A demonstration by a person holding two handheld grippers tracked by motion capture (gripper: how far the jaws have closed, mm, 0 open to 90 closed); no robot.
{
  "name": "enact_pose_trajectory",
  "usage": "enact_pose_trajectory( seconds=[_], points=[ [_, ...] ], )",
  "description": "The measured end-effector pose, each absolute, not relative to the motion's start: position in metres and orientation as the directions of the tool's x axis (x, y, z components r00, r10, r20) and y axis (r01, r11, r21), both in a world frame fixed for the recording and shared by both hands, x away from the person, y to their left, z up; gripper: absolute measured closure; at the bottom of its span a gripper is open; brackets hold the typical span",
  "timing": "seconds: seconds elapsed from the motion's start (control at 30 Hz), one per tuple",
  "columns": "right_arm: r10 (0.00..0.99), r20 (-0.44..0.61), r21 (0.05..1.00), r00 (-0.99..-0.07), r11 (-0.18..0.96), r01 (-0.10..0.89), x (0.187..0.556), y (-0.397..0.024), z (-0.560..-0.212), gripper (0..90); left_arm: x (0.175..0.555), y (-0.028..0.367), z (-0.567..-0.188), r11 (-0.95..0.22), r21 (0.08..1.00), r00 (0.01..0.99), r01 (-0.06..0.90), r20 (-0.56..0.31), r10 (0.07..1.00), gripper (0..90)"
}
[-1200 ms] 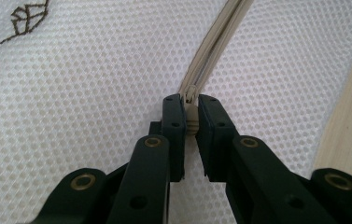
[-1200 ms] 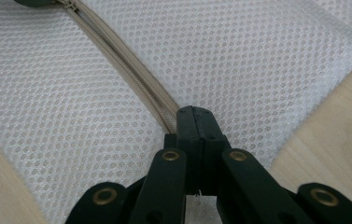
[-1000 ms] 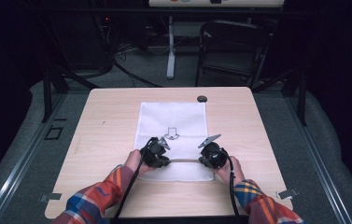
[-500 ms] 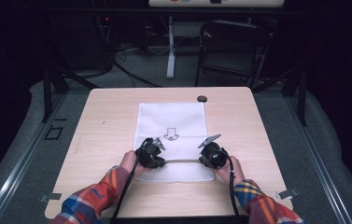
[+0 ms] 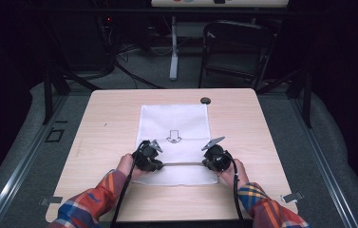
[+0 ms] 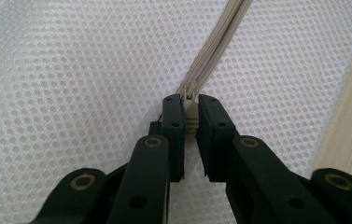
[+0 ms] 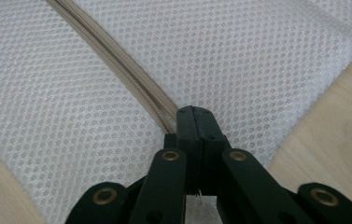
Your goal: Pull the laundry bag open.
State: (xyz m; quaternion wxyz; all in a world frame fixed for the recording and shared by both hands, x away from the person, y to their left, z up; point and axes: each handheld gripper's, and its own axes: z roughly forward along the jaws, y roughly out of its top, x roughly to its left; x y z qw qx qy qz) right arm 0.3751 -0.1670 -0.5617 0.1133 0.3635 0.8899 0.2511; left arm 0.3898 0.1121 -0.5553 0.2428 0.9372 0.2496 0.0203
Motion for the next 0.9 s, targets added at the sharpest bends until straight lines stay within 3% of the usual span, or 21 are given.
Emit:
enact_pose_trajectory(
  seconds=[0.9],
  points=[
    [0.703, -0.029, 0.514, -0.711, 0.621, 0.592, 0.376, -0.165, -0.560, 90.0, 0.386, 0.140, -0.555, -0.723, 0.456, 0.833, 0.519, -0.080, 0.548, 81.4]
  ],
)
